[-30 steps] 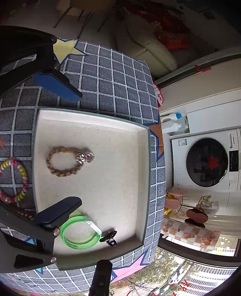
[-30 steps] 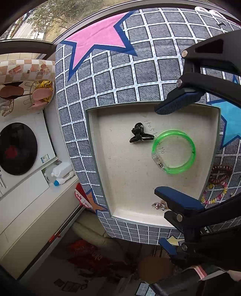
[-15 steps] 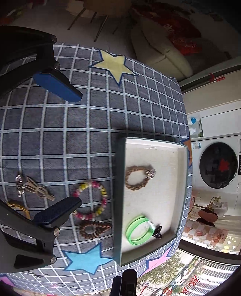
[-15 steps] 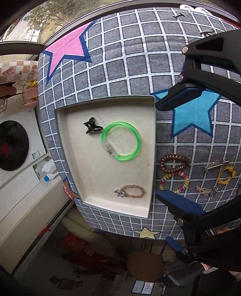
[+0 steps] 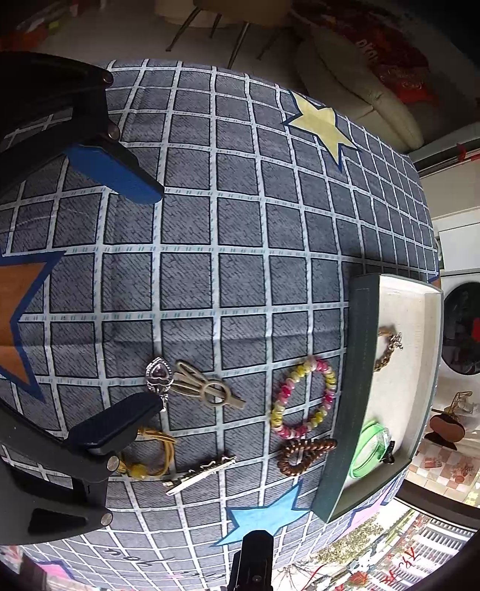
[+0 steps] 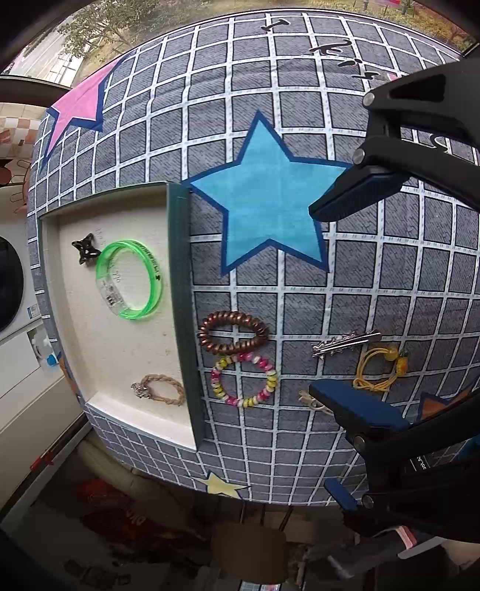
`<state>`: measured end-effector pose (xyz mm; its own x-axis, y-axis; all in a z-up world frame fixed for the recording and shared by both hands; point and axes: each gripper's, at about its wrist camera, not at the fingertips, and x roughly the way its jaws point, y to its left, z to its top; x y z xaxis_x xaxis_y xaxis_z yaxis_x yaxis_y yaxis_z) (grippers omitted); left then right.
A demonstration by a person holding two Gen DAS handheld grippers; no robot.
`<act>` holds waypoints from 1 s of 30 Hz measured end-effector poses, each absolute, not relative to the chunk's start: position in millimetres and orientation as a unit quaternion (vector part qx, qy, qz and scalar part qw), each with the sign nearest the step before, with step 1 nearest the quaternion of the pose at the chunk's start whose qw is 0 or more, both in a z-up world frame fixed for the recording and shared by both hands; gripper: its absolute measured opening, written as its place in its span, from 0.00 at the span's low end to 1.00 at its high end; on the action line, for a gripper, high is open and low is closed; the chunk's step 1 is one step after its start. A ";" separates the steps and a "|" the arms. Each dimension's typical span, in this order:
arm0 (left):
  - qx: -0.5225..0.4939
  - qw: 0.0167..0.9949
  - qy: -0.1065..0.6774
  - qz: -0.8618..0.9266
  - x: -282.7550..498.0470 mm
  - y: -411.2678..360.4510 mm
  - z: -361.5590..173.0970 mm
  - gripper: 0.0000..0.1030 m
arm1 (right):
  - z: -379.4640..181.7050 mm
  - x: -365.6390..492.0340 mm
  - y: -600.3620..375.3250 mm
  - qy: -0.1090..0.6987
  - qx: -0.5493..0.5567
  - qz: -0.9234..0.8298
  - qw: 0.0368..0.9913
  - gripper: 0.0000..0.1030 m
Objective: Organize jewelry
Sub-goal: 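Lift both open tools out of the tray back over the jewelry, then grasp the silver spiky barrette with the right tool while the left tool grasps the heart pendant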
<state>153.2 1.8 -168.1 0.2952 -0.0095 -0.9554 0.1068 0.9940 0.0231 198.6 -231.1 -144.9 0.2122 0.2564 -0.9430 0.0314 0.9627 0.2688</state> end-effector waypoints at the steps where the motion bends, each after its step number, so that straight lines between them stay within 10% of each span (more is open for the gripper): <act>1: 0.044 0.803 0.594 -0.038 150.6 2.0 -170.4 1.00 | -147.2 196.4 -229.3 0.626 0.113 0.073 0.768 0.86; 19: 0.041 0.797 0.601 -0.036 149.8 -8.8 -188.2 1.00 | -170.1 190.0 -196.1 0.644 0.069 0.076 0.758 0.85; 30: 0.033 0.800 0.598 -0.030 150.8 8.8 -191.3 1.00 | -186.5 190.5 -162.3 0.649 -0.016 0.076 0.757 0.59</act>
